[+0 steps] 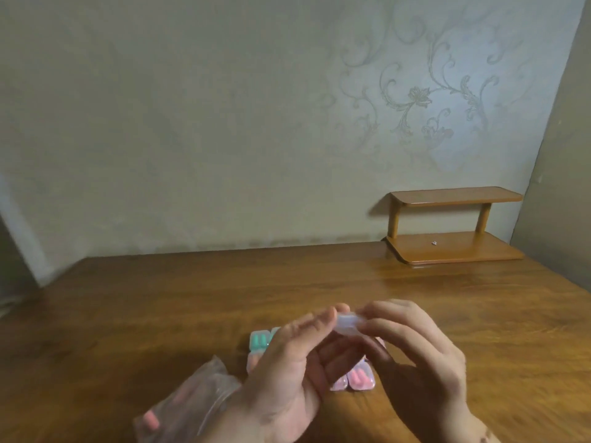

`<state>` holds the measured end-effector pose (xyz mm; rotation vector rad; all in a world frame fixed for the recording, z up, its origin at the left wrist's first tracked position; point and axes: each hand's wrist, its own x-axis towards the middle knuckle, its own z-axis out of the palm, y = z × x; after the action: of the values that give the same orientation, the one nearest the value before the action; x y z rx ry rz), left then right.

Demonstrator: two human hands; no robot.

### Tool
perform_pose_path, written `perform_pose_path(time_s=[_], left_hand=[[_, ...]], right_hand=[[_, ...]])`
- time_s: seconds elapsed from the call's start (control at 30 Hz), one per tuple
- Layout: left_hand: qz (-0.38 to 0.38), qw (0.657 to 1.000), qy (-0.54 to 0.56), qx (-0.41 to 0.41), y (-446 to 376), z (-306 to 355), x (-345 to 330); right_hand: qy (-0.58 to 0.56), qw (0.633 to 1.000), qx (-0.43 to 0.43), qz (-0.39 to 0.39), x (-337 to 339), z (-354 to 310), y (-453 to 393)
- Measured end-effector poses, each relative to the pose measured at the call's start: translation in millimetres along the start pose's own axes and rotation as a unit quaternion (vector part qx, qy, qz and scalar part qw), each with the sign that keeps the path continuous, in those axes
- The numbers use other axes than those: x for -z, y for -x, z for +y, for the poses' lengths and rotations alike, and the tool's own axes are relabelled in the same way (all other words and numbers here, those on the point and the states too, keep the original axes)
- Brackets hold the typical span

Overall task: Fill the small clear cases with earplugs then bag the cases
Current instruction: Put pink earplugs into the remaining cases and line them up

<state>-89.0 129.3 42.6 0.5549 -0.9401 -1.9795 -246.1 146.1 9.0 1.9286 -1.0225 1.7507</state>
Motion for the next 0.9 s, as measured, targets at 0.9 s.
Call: perform_pose_path(time_s=[0.9], left_hand=[[0.131, 0.979, -0.003, -0.157, 83.8, 53.5, 117.8]], right_hand=[[0.076, 0.982, 0.114, -0.129, -124.2, -94.2, -18.0]])
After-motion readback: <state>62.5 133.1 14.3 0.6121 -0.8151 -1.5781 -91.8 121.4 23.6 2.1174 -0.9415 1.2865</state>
